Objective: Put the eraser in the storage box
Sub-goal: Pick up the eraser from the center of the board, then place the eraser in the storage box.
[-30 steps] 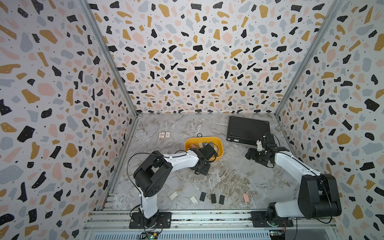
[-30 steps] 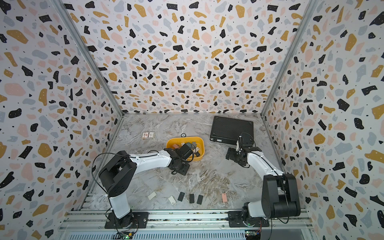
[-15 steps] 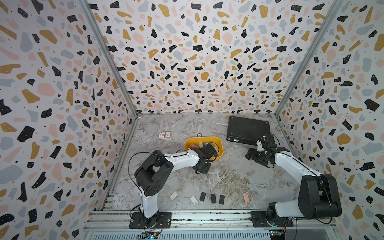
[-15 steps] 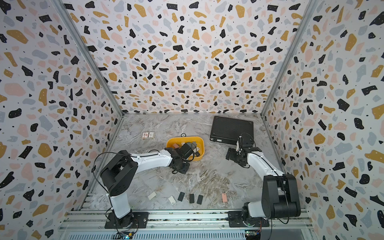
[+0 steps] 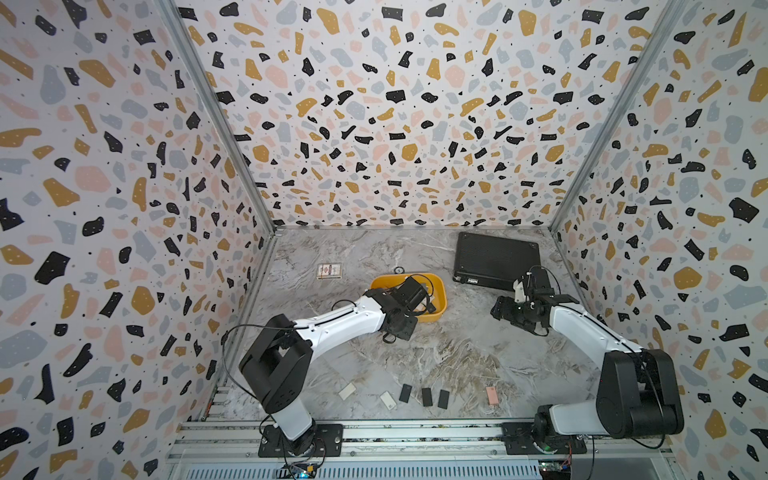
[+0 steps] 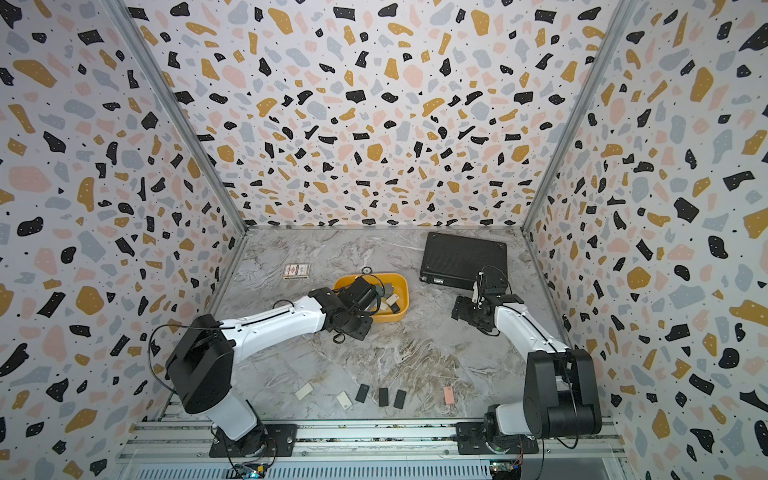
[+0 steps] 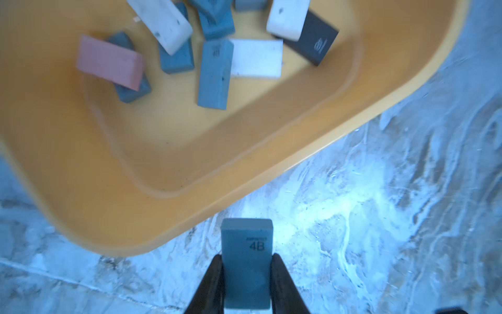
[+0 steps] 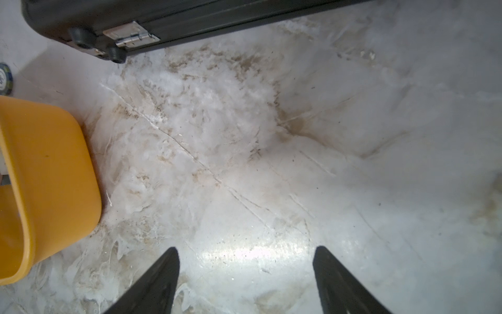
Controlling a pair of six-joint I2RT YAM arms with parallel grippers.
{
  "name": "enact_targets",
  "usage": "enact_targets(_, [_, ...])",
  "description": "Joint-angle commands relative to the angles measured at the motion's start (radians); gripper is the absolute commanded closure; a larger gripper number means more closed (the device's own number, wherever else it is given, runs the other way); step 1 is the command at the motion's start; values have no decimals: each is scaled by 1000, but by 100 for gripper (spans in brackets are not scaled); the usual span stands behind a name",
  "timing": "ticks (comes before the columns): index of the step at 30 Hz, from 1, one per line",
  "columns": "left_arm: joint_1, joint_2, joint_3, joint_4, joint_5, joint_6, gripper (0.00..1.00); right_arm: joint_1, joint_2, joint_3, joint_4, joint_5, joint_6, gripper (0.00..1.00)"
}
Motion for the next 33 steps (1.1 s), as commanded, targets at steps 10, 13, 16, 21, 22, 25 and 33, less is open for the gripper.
enact_targets(10, [178, 80, 230, -16, 33, 109, 72, -4, 0, 110, -66, 31, 0, 20])
enact_targets(13, [194, 153, 297, -51, 70, 130, 72, -3, 19, 157, -80, 32, 13, 20])
enact_targets(16, [203, 203, 331, -57, 99, 145, 73, -4, 47, 195, -90, 45, 15, 20])
enact_targets(21, [231, 256, 345, -64, 177, 147, 73, -3, 110, 223, -97, 44, 13, 20])
enact_targets(22, [234, 265, 340, -60, 184, 146, 73, -4, 122, 226, -95, 44, 14, 20])
enact_targets(25, [242, 293, 331, -46, 193, 141, 73, -4, 148, 234, -91, 48, 11, 20])
enact_targets(33, [257, 361, 352, -43, 201, 146, 72, -3, 189, 263, -95, 45, 10, 20])
